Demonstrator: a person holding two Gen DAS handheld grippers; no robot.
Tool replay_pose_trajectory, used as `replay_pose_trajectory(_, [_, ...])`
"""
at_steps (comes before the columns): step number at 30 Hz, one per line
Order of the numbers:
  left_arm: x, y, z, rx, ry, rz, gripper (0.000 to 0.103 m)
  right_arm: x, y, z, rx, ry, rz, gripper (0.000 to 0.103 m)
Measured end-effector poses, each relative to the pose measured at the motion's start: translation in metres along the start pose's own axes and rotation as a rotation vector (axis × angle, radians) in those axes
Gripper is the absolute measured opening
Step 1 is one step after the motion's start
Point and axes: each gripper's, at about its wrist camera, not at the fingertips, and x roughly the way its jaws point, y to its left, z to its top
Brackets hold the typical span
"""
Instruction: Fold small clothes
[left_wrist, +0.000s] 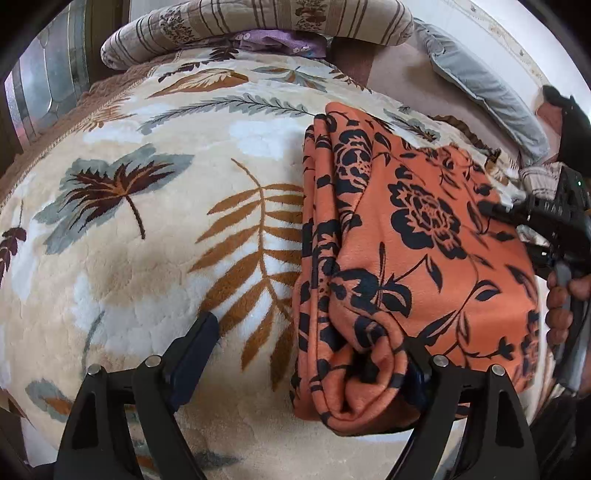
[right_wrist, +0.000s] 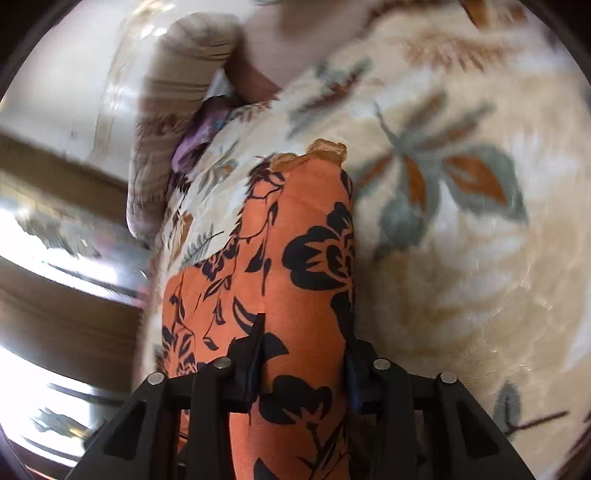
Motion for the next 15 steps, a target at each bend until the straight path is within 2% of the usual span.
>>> replay_pose_trajectory(1, [-0.007,0.005,0.004,-0.038,-0.006,-0.051,0.087,-0.004,0.008,-0.003,-0.062,-0.003,-0.058,0.037])
replay_pose_trajectory(2, [-0.016,0.008,0.008,-0.065,-0.034,-0.103,0.087,-0.008,0.01,-0.004,-0.085,-0.006,-0.075,0.042])
replay_pose_trajectory(3, [-0.024,0.011,0.013,-0.078,-0.057,-0.136,0.087,-0.014,0.013,-0.007,-0.109,-0.021,-0.098,0.061])
replay_pose_trajectory(4, [-0.029,0.012,0.019,-0.084,-0.071,-0.156,0.087,-0.027,0.014,-0.011,-0.139,-0.07,-0.135,0.068])
replay_pose_trajectory(6, [-0.029,0.013,0.038,-0.087,-0.06,-0.183,0.087,-0.047,0.022,-0.021,-0.171,-0.138,-0.143,0.07])
replay_pose_trajectory(7, [-0.025,0.014,0.052,-0.091,-0.048,-0.19,0.087,-0.057,0.026,-0.029,-0.18,-0.16,-0.116,0.07])
replay_pose_trajectory(10, [-0.002,0.015,0.084,-0.128,0.03,-0.244,0.087,-0.07,0.045,-0.053,-0.217,-0.163,-0.022,0.07])
replay_pose_trajectory(12, [0.016,0.011,0.106,-0.136,0.075,-0.267,0.087,-0.065,0.06,-0.065,-0.253,-0.15,0.006,0.07])
replay_pose_trajectory(14, [0.033,0.002,0.121,-0.129,0.131,-0.282,0.078,-0.063,0.067,-0.084,-0.291,-0.111,0.035,0.07])
replay_pose_trajectory(15, [0.043,0.0,0.126,-0.129,0.159,-0.273,0.063,-0.06,0.071,-0.091,-0.303,-0.097,0.035,0.07])
